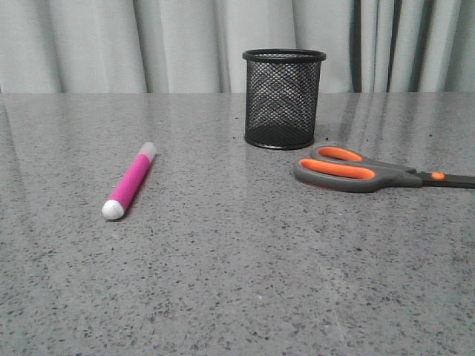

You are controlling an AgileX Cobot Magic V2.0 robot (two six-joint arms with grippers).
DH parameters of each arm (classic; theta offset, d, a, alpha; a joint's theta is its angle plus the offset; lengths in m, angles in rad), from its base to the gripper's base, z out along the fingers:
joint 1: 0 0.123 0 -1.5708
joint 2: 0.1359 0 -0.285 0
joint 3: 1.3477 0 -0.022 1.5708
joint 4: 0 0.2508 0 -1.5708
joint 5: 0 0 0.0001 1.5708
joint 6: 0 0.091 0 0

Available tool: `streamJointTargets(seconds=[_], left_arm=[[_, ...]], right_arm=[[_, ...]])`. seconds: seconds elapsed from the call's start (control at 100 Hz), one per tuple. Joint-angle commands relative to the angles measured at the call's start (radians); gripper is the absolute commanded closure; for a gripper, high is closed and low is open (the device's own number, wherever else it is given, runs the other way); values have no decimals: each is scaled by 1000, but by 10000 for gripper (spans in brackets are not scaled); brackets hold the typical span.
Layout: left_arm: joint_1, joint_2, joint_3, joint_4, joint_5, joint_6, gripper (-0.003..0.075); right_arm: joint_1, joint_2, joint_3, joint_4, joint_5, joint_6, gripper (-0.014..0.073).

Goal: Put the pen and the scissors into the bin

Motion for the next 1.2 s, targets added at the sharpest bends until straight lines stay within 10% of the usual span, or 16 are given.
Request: streamJointTargets(seconds=[0.0, 1.19], left_arm=[[1, -32, 45, -11, -76, -6, 739], [1, -32, 45, -15, -77, -6, 739]], right_arm=[[-5, -20, 14, -10, -84, -1, 670], [-5, -20, 14, -10, -114, -1, 670]])
